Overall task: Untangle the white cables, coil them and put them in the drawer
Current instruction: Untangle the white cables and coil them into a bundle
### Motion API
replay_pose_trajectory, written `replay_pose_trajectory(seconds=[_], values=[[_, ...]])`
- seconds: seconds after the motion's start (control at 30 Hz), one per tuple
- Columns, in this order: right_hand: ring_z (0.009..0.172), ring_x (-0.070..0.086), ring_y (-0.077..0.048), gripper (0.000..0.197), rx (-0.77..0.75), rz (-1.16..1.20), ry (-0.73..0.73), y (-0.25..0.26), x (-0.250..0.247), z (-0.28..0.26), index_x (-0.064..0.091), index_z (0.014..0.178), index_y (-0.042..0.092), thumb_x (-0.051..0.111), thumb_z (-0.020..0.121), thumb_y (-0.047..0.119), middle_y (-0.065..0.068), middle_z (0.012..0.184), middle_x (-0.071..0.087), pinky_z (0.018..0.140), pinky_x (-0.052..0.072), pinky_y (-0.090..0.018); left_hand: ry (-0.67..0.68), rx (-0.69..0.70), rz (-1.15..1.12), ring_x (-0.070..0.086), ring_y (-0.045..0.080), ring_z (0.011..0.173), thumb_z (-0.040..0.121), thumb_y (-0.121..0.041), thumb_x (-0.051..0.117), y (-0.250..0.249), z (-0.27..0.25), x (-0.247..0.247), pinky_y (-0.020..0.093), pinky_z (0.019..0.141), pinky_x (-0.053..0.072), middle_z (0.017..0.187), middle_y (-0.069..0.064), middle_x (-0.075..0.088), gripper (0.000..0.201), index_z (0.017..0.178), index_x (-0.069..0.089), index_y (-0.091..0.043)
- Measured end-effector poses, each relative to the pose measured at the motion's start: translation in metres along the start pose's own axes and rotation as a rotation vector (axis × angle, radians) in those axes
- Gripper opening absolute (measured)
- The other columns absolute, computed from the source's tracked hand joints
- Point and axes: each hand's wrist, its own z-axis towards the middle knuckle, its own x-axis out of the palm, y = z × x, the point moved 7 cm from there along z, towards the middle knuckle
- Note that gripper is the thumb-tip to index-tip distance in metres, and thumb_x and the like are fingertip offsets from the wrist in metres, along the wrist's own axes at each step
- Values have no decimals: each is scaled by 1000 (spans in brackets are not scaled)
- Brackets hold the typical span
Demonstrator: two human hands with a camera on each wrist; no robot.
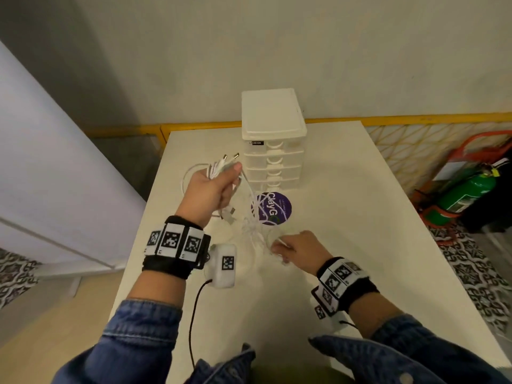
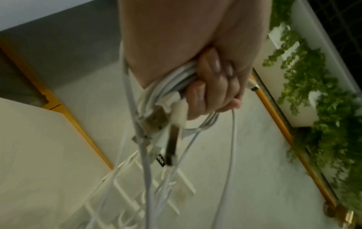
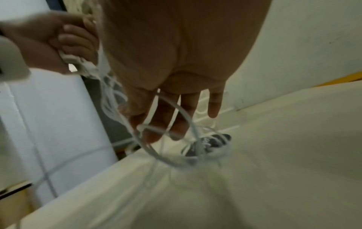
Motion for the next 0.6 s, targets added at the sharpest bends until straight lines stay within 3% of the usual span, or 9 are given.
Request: replay_pose_trajectory(seconds=[0.1,0.2,0.3,0.37,0.43,0.53,0.6], values=[[70,59,-8,22,188,90,-69,-41,-12,-13,68,93,19,48,96,28,2,91,72,81,45,-25,-63,51,42,28,6,35,92,-21,60,-14,3,-14,18,38,21,40,-9,38,32,62,50,-13],[75,61,-22,20,273,77,-236,-72,-45,-28,63,88,25,47,96,33,-3,84,68,65,37,-28,-161,41,48,30,5,34,91,-22,62,-11,6,-31,18,38,23,39,-10,41,31,63,52,-15],[78,58,-18,20,353,229,-337,-93,-68,-40,59,88,29,52,88,48,-1,80,65,66,38,-28,-251,21,-35,30,4,33,91,-20,63,-5,8,-37,17,37,23,38,-10,40,31,63,51,-14],[71,55,-13,35,332,272,-375,-96,-76,-44,59,83,30,46,81,62,5,71,61,68,39,-28,-305,2,-103,32,4,33,90,-20,64,-1,10,-38,16,36,25,38,-9,41,29,64,51,-14],[75,56,-16,44,338,238,-372,-100,-80,-42,63,83,26,38,84,63,8,72,59,77,41,-30,-327,-15,-156,30,5,34,90,-22,63,5,12,-37,18,37,24,39,-9,40,30,63,53,-15],[89,58,-22,52,404,40,-242,-109,-79,-30,70,85,29,31,82,63,9,79,59,88,41,-38,-163,-30,-22,27,8,36,90,-23,63,13,18,-13,19,38,22,41,-8,37,29,63,56,-14],[106,55,-26,39,433,-168,-208,-109,-80,-21,71,95,32,40,88,53,3,98,61,94,39,-42,-4,-58,175,27,9,36,89,-23,64,22,16,14,18,38,23,41,-7,39,29,63,58,-12]])
